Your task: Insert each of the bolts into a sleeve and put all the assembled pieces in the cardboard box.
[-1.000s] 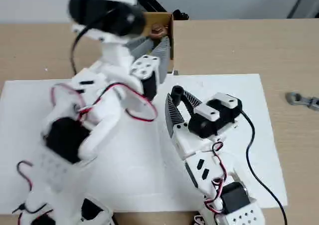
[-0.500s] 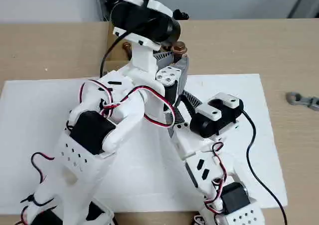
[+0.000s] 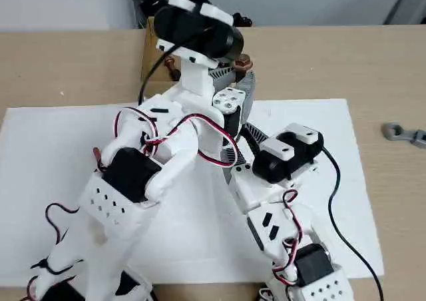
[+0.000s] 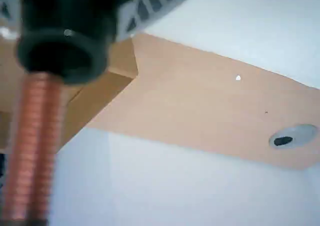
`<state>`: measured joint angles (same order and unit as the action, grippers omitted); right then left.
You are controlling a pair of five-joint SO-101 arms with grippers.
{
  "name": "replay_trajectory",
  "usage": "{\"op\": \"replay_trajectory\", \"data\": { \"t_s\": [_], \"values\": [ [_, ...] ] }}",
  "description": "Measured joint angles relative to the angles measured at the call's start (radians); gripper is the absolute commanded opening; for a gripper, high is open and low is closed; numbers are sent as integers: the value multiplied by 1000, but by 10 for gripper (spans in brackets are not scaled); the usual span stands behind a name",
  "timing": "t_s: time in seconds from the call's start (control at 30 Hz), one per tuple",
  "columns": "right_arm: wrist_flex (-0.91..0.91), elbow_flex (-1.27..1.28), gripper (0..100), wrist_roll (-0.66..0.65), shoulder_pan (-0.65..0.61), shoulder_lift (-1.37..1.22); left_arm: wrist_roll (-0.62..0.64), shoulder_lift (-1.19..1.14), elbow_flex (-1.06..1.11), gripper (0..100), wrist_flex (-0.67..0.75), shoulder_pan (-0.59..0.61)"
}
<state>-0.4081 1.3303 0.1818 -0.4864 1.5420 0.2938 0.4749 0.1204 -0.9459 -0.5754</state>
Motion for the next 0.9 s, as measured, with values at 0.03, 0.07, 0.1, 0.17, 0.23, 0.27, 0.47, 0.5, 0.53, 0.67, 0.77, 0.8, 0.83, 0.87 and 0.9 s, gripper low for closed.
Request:
{"op": "replay_trajectory", "data": {
  "t_s": [0.03, 0.07, 0.1, 0.17, 0.23, 0.27, 0.47, 0.5, 0.53, 0.67, 0.77, 0.8, 0.83, 0.87, 0.9],
  "values": [
    [0, 2, 4, 0, 0, 0, 0, 2, 9, 5, 5, 0],
    [-2, 3, 4, 0, 0, -2, 0, 2, 17, 5, 9, 0],
    [-2, 3, 4, 0, 0, -2, 0, 2, 21, 5, 12, 2],
    [-2, 3, 4, 0, -3, -2, -3, 3, 29, 5, 15, 3],
    [-2, 3, 4, 0, -5, -2, 0, 3, 31, 5, 15, 15],
    [-2, 3, 4, 0, -6, -2, 0, 3, 31, 5, 15, 23],
    [0, 0, 4, 2, -6, 0, -3, 0, 37, 5, -20, 35],
    [0, 0, 4, 2, -5, 0, 5, 0, 37, 5, -21, 35],
    [0, -2, 4, 2, -2, 0, 5, 3, 37, 5, -21, 35],
    [0, 0, 4, 2, 0, 0, 11, 48, 37, 5, -21, 26],
    [0, 0, 4, 2, -2, 0, 20, 87, 37, 5, -29, 25],
    [0, 0, 4, 2, 0, 0, 21, 92, 31, 5, -40, 25],
    [0, 0, 4, 2, 0, 0, 21, 92, 18, 5, -51, 25],
    [0, 0, 4, 2, -2, 0, 21, 92, 5, 5, -64, 25],
    [0, 0, 4, 2, -2, 0, 21, 92, -8, 5, -78, 25]
  ]
}}
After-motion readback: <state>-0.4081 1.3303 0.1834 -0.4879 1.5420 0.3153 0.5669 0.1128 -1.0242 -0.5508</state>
